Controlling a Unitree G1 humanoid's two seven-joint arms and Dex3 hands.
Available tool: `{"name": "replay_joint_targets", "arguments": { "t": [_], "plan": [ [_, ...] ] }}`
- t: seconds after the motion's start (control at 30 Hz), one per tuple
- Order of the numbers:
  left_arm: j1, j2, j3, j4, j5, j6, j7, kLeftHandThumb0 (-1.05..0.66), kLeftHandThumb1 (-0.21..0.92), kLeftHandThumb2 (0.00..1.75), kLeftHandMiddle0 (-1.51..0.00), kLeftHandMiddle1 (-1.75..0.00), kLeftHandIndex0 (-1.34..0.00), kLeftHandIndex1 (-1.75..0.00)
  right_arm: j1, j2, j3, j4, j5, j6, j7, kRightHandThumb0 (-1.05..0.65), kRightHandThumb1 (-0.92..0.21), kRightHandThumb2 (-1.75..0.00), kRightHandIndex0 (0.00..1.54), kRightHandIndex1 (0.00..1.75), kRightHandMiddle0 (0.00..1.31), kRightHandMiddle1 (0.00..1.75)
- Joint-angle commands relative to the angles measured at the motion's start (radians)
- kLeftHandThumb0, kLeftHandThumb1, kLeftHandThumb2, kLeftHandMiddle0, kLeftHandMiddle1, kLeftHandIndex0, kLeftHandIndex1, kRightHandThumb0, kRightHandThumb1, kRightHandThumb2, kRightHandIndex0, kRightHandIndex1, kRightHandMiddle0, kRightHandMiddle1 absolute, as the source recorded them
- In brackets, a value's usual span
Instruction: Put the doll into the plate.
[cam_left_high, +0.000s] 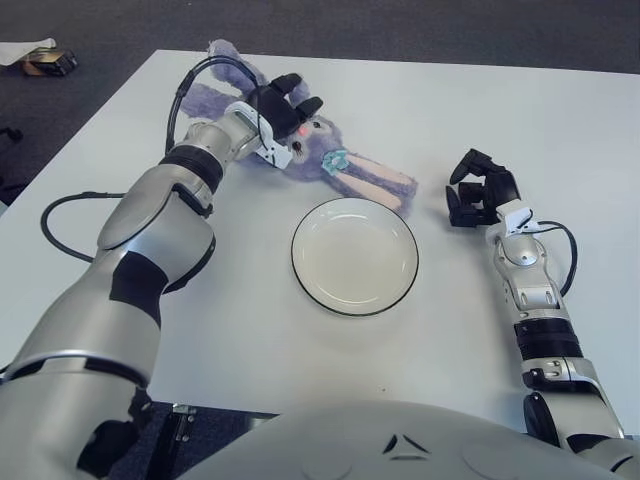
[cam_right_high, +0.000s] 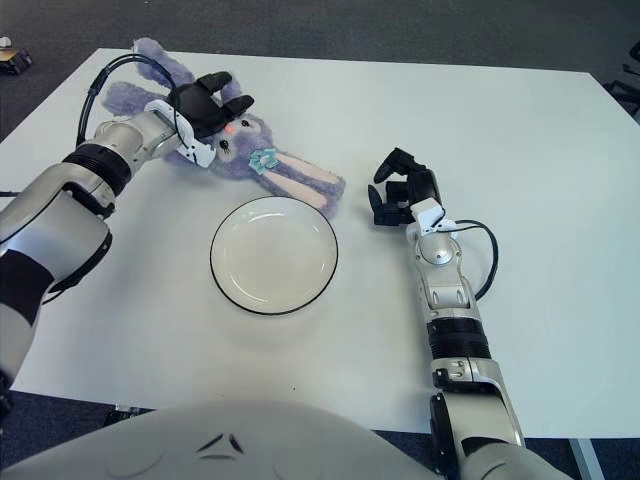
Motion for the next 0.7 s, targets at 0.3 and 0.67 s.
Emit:
{"name": "replay_joint_targets", "arguments": {
  "t": [0.3, 0.67],
  "plan": [
    [0.005, -0.004, -0.062, 0.032, 0.022, 0.007, -0.033, -1.03, 0.61, 0.55, -0.05, -0.02, 0.0, 0.0, 0.056, 0.0, 0.023, 0.032, -0.014, 0.052, 0.041, -0.52, -0.22, -1.43, 1.28, 1.75, 0.69, 1.75],
    [0.02, 0.002, -0.065, 0.044, -0.005, -0.02, -0.056, -1.05, 0.66, 0.44, 0.0, -1.46, 0.0, -0.26, 0.057, -0.012, 0.032, 0.041, -0.039, 0.05, 0.031, -0.54, -0.19, -1.47, 1.31, 1.75, 0.72, 1.75]
  ]
}}
